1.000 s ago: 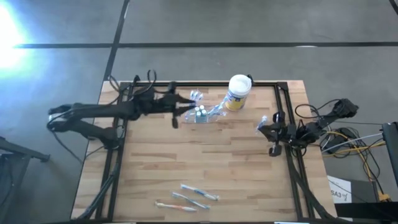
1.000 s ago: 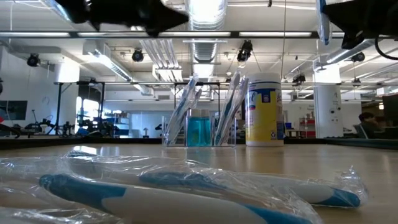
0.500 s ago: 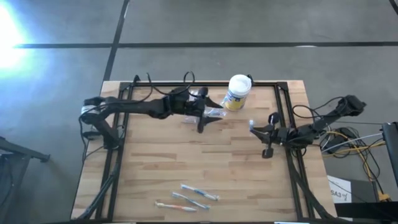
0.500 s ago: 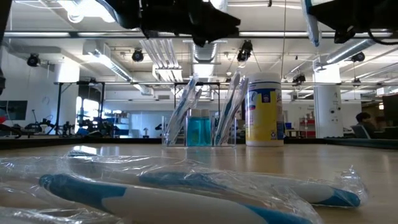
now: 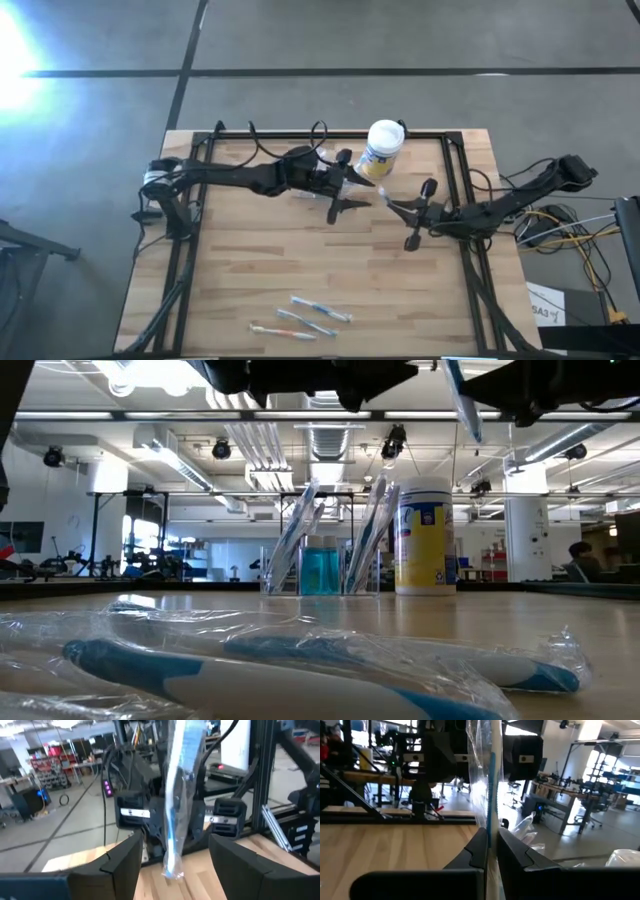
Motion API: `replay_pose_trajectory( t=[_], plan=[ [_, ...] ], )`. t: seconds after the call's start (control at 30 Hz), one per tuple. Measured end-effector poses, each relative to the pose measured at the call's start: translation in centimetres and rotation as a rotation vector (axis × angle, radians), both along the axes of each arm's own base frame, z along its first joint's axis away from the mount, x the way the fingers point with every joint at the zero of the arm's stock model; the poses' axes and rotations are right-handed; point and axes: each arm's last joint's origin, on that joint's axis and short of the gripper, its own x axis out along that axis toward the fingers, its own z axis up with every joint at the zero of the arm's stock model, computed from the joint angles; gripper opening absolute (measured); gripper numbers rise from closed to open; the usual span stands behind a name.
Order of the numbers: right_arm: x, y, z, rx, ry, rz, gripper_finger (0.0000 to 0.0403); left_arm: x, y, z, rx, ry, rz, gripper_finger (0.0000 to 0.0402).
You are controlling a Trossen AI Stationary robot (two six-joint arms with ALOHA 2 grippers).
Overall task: Pick & Place toothbrushing station
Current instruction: Put the blue toothbrush into the left section of the transparent organizer
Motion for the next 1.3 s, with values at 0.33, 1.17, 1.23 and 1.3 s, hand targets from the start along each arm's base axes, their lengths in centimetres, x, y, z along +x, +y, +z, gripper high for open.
replay_pose_trajectory(
  t=[0.33,1.17,1.23,1.3],
  plan=[
    [2.7,0.7,0.7,-0.03,0.055,-0.023,0.0018,0.2,-0.1,0.1,-0.046,0.007,0.045,0.0234],
    [4.6,0.6,0.8,-0.037,0.069,-0.014,0.0018,0.2,-0.7,-0.3,-0.004,0.034,-0.023,0.0147],
    [4.6,0.6,0.8,-0.038,0.071,-0.013,0.0018,0.2,-0.7,-0.3,-0.002,0.033,-0.024,0.0121],
    [4.7,0.6,0.7,-0.039,0.075,-0.014,0.0018,0.2,-0.7,-0.3,0.003,0.033,-0.027,0.0092]
  ],
)
